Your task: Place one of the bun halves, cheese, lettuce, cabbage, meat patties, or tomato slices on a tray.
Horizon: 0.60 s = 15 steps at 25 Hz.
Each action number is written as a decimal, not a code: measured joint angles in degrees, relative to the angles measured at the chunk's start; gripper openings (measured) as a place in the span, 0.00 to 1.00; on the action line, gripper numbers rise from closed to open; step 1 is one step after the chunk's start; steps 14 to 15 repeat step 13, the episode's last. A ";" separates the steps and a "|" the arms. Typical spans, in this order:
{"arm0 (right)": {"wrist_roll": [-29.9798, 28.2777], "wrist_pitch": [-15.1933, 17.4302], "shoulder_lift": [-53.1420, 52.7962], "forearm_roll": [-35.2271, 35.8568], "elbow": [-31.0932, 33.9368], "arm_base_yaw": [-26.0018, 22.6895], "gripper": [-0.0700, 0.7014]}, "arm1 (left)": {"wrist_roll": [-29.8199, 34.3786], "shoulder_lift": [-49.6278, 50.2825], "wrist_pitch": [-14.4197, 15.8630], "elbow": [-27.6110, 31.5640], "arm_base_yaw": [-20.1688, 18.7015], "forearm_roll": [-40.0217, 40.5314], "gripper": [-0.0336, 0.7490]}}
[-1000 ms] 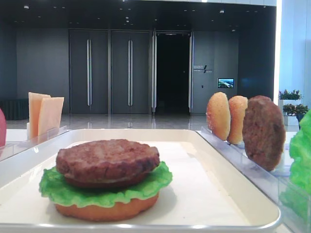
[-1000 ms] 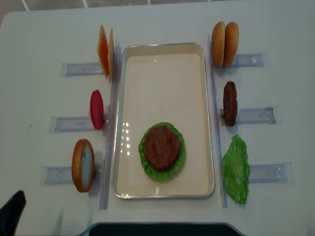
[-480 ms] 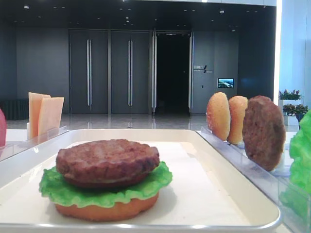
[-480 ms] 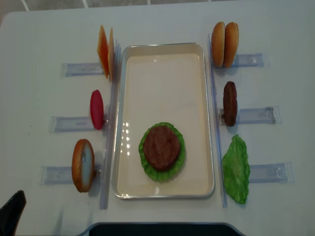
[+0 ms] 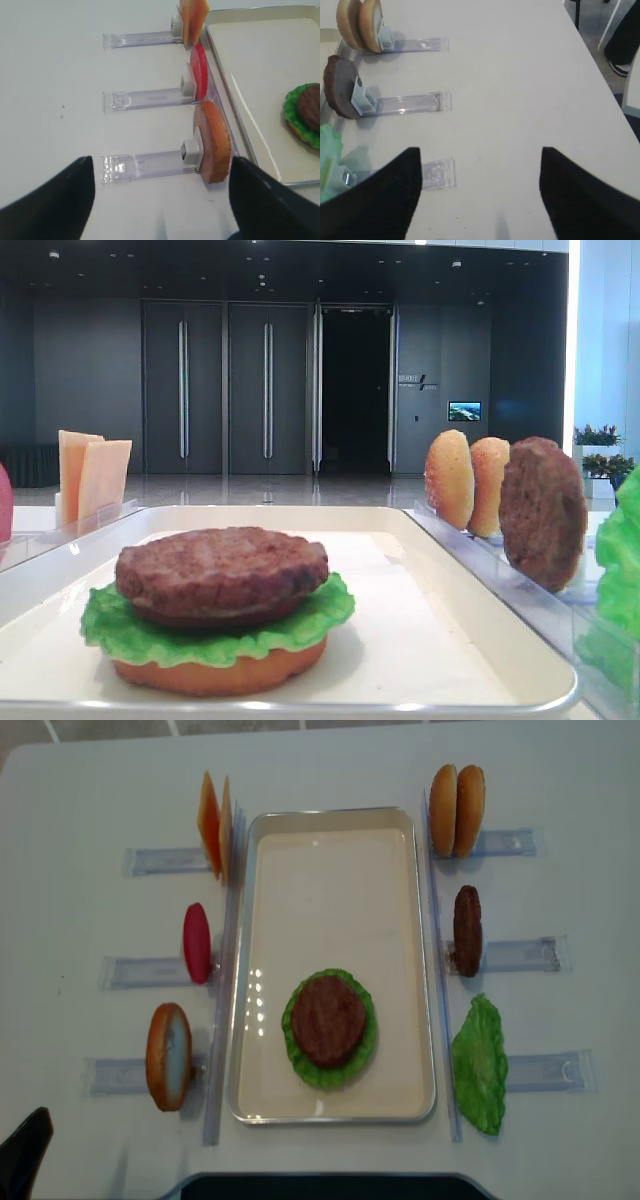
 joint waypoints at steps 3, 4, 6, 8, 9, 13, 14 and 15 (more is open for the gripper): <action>-0.03 0.00 0.00 0.00 0.00 0.00 0.74 | 0.00 0.00 0.00 0.00 0.00 0.00 0.86; -0.03 0.00 0.00 0.00 0.00 0.00 0.74 | 0.00 0.00 0.00 0.00 0.00 0.00 0.86; -0.07 0.00 0.00 0.00 0.00 0.00 0.73 | 0.00 0.00 0.00 0.00 0.00 0.00 0.86; -0.07 0.00 0.00 0.00 0.00 0.00 0.72 | 0.00 0.00 0.00 0.00 0.00 0.00 0.86; -0.07 0.00 0.00 0.00 0.00 0.00 0.72 | 0.00 0.00 0.00 0.00 0.00 0.00 0.86; -0.07 0.00 0.00 0.00 0.00 0.00 0.71 | 0.00 0.00 0.00 0.00 0.00 0.00 0.86; -0.07 0.00 0.00 0.00 0.00 0.00 0.71 | 0.00 0.00 0.00 0.00 0.00 0.00 0.86; -0.07 0.00 0.00 0.00 0.00 0.00 0.71 | 0.00 0.00 0.00 0.00 0.00 0.00 0.86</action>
